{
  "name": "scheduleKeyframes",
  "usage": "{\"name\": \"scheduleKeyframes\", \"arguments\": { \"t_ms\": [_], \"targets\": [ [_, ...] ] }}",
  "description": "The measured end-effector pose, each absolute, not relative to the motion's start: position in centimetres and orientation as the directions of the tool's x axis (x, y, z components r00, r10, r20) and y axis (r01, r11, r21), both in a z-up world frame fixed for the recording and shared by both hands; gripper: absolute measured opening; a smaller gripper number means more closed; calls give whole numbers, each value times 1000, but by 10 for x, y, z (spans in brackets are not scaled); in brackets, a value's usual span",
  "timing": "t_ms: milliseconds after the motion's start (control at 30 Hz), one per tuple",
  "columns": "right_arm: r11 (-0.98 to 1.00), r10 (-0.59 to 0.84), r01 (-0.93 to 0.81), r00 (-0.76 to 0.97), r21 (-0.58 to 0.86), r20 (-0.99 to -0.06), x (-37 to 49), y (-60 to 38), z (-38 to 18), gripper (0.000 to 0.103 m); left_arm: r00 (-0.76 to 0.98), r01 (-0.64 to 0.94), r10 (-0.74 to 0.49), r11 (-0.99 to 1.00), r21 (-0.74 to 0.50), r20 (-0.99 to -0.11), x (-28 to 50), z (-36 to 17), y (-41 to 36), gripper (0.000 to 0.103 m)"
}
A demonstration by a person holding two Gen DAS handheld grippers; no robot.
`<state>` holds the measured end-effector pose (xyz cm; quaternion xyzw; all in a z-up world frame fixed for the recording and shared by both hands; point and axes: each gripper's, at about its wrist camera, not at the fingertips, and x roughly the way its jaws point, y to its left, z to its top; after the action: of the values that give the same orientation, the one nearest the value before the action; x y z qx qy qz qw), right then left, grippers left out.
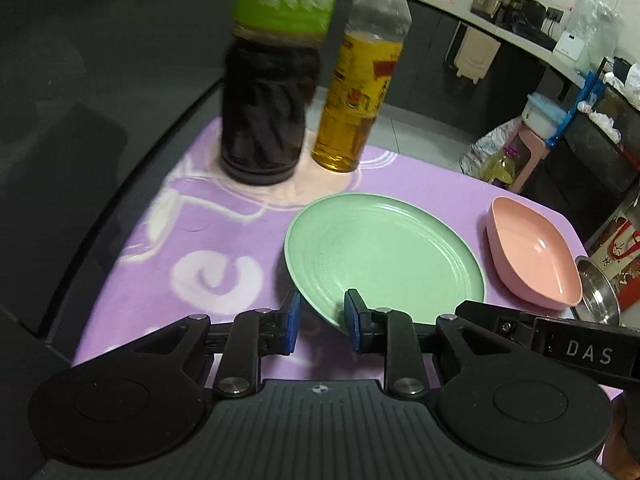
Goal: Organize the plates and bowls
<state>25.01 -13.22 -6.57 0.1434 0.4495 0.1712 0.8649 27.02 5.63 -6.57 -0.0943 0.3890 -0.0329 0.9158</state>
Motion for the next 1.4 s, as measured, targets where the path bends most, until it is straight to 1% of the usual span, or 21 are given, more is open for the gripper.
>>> {"name": "scheduleKeyframes", "arguments": {
  "t_ms": [133,167,200,300,333,400,467,600,733,833,900,1000,1100,1200,1267,1367,1400],
  "targets": [
    [899,435,-211,517,383,-738,238,-120,-57,2,705,-18,-119,983,-185,-699,247,-60,63,23],
    [900,435,-219,507,377,-744,236,-117,-55,2,713,-8,-134,980,-199,-689,241,-58,66,20],
    [899,437,-228,501,373,-747,232,-115,-54,2,714,15,-166,975,-223,-680,236,-57,68,20],
    [866,499,-281,453,413,-739,222,-108,-52,2,705,55,-223,964,-261,-674,222,-53,66,19],
    [862,506,-293,447,414,-737,218,-105,-51,2,709,58,-210,969,-242,-673,217,-51,63,15],
    [873,484,-316,458,372,-746,209,-96,-47,1,716,54,-178,978,-201,-675,211,-49,61,15],
    [884,460,-319,472,341,-752,204,-92,-45,1,719,32,-170,977,-212,-674,206,-51,68,15],
    [904,426,-273,503,329,-752,201,-105,-42,1,705,-25,-146,973,-230,-694,203,-58,85,15],
    [935,352,-154,534,320,-769,212,-131,-46,1,708,-76,-126,965,-252,-695,200,-65,100,15],
    [939,326,-80,521,334,-789,219,-146,-57,1,702,-78,-137,961,-267,-699,201,-70,101,15],
    [936,329,-60,505,348,-798,220,-149,-63,1,691,-69,-149,961,-269,-708,206,-73,98,15],
    [930,340,-51,495,364,-800,225,-145,-69,1,696,-63,-149,962,-267,-703,213,-75,93,15],
    [922,364,-70,496,382,-788,227,-143,-69,2,703,-60,-155,960,-275,-694,222,-77,92,19],
    [917,379,-84,494,391,-782,234,-138,-70,7,690,-78,-134,963,-257,-711,234,-82,91,19],
    [916,380,-84,491,391,-784,243,-133,-74,14,676,-90,-126,964,-251,-726,241,-88,93,20],
    [923,369,-86,470,375,-802,253,-126,-86,14,664,-84,-162,954,-288,-730,246,-96,94,19],
    [925,370,-112,489,363,-790,253,-123,-86,14,660,-72,-171,955,-289,-732,246,-95,94,18]
  ]
}}
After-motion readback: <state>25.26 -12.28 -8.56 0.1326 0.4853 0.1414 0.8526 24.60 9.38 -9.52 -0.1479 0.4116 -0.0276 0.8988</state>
